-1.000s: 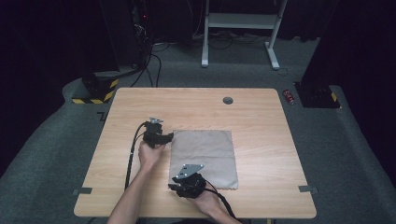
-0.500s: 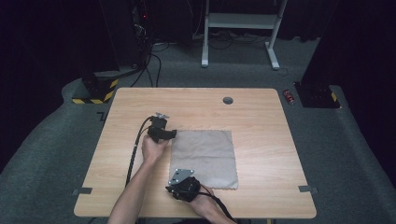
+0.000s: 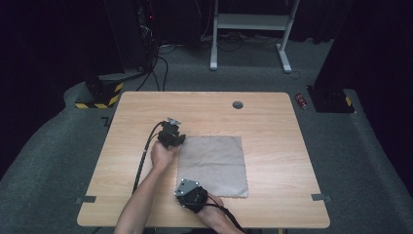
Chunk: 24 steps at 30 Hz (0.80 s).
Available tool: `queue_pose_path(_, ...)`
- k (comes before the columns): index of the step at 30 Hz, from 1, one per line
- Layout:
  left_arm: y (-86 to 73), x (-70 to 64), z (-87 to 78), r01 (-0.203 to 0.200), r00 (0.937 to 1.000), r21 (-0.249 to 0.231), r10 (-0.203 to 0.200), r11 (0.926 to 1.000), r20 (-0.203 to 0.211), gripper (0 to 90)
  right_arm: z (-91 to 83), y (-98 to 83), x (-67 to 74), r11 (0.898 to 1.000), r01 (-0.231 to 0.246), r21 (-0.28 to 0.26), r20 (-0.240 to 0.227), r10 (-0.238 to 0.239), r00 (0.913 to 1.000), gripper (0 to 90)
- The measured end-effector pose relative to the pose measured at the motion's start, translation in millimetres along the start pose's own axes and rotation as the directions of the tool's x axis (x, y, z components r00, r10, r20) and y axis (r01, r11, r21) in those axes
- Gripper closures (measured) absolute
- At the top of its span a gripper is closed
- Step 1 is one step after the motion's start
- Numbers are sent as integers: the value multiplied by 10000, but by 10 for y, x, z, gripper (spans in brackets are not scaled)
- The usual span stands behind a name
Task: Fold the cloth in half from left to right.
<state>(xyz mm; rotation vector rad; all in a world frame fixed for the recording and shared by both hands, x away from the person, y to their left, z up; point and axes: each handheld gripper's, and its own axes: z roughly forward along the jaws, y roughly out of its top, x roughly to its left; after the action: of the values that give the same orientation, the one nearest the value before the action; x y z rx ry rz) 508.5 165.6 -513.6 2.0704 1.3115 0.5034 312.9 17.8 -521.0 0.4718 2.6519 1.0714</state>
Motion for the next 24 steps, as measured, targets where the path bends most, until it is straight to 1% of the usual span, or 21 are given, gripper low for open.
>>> queue_pose_path(1, 2, -4, 2, -48, 10000, -10, 48, 10000, 58, 736, 1, 4, 0, 10000, 65, 15, 41, -65, 10000, 889)
queue_pose_path(3, 16, -12, 9, -94, 9997, 45, 93, 9999, 219, 812, 1, 6, 0, 10000, 82, 33, 45, -82, 10000, 894)
queue_pose_path(5, 54, -31, 16, -210, 9993, 288, 201, 9994, 306, 890, 0, 6, 6, 10000, 76, 42, 54, -76, 10000, 899)
queue_pose_path(7, 86, -30, 20, -306, 9991, 405, 293, 9987, 315, 893, -1, 5, 4, 10000, 85, 34, 19, -85, 10000, 900)
queue_pose_path(8, 97, -23, 14, -198, 9990, 383, 182, 9991, 404, 895, -4, 5, 3, 10000, 71, 11, -39, -71, 10000, 900)
queue_pose_path(10, 114, 11, -18, 0, 9985, 233, -13, 9997, 543, 898, -14, 7, 8, 9999, 96, -67, -13, -96, 10000, 900)
queue_pose_path(11, 118, 20, -31, 42, 9983, 190, -53, 9998, 573, 898, -29, 12, 9, 9999, 34, -120, -19, -35, 10000, 900)
queue_pose_path(12, 125, 41, -56, 2, 9982, 162, -12, 9999, 607, 899, -37, 16, 2, 9998, 56, -168, -16, -56, 10000, 900)
queue_pose_path(15, 138, 76, -111, 198, 9978, -68, -193, 9998, 633, 899, -71, 33, -28, 9994, -166, -309, -148, 161, 9998, 900)
queue_pose_path(19, 154, 131, -190, 428, 9967, -327, -404, 9985, 702, 900, -122, 75, -50, 9989, -142, -437, -140, 136, 9998, 900)
queue_pose_path(23, 154, 185, -234, 357, 9974, -278, -339, 9990, 629, 900, -146, 147, -53, 9979, -269, -590, -295, 252, 9992, 900)
queue_pose_path(24, 151, 196, -242, 407, 9972, -270, -389, 9988, 639, 900, -147, 167, -52, 9976, -244, -645, -316, 224, 9992, 900)
